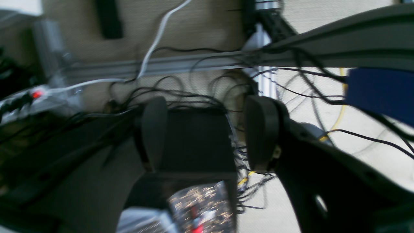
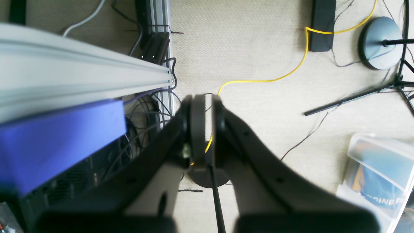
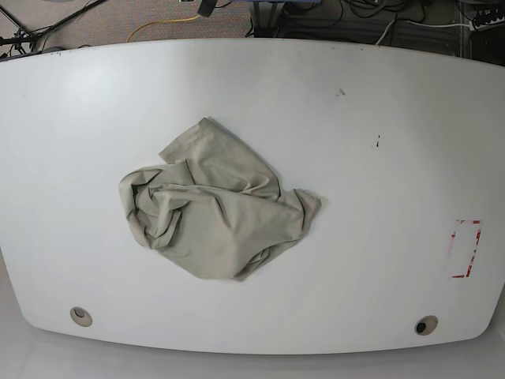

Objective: Fold the T-shirt properly

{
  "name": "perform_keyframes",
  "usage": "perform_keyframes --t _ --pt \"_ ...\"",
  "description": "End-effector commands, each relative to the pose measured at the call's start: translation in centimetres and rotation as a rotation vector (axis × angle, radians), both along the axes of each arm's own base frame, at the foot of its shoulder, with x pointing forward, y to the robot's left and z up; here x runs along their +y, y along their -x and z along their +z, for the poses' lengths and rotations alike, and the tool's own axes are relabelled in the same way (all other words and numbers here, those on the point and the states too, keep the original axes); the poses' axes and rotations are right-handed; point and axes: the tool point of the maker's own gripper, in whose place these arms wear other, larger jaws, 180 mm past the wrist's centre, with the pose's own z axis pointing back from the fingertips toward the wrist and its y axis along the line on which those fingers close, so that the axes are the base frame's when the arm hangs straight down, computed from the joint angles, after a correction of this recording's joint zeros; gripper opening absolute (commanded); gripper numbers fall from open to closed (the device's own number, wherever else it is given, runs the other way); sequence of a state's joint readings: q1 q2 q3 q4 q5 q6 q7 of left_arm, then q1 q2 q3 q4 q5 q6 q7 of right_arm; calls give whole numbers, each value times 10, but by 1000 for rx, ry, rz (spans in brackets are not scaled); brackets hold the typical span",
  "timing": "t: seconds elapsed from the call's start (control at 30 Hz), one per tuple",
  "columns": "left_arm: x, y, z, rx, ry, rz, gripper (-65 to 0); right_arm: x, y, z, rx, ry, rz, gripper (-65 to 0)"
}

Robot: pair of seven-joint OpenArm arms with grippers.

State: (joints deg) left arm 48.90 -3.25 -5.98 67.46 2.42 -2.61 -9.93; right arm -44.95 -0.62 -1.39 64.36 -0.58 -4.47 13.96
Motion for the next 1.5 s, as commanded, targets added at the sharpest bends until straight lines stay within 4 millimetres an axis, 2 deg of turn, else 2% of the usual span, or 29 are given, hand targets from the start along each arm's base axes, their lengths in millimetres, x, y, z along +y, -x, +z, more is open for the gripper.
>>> perform_keyframes --t 0.0,0.17,0.43,0.67,0.77,0.97,1.13,1.27,1.37,1.47 --pt "8 6 13 -13 -20 4 -304 -1 6 12 -18 2 -2 -621" --pt "15 11 37 -35 -39 -10 -304 -3 12 34 -43 2 -10 -621" --pt "10 7 68 -84 -38 -36 -304 -6 10 70 -99 6 -21 -621" --pt "12 -21 99 -180 -57 -52 -304 -9 -7 105 -179 9 -20 -621" --pt "19 -35 115 -228 -82 -54 -304 -11 -16 118 -214 13 -15 -621" --pt "25 -68 154 -347 -122 -70 -304 -12 -42 151 -309 13 -20 -621" --pt "22 -86 178 -416 -130 -87 -304 -13 -67 177 -400 15 -22 -621" --pt "18 -99 190 -461 -129 -95 -304 -29 -94 198 -492 59 -28 -621" --pt "15 -104 192 -480 -124 -93 -304 -31 -113 203 -549 66 -31 -621" --pt "10 -121 194 -531 -113 -69 -306 -37 -139 211 -622 83 -35 -621"
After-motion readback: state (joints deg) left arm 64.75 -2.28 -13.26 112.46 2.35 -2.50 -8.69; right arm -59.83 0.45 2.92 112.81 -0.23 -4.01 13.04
